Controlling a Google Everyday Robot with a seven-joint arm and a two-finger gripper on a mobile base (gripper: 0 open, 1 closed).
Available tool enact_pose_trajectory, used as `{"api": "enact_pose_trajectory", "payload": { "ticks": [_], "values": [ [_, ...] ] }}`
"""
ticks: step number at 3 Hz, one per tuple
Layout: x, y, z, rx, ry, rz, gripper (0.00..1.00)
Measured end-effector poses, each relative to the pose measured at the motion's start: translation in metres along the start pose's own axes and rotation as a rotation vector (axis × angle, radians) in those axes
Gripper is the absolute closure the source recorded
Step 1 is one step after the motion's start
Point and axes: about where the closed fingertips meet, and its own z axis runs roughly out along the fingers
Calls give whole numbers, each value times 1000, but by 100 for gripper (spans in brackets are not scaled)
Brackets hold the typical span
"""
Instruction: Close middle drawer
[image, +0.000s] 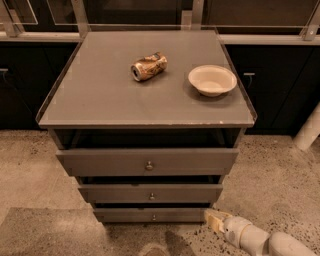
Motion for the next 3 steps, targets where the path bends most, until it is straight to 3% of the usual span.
{"api": "enact_pose_trajectory", "payload": {
  "ticks": [1,2,3],
  "values": [
    [0,0,0,0,0,0,10],
    [0,0,0,0,0,0,0],
    [0,0,0,0,0,0,0]
  ]
}}
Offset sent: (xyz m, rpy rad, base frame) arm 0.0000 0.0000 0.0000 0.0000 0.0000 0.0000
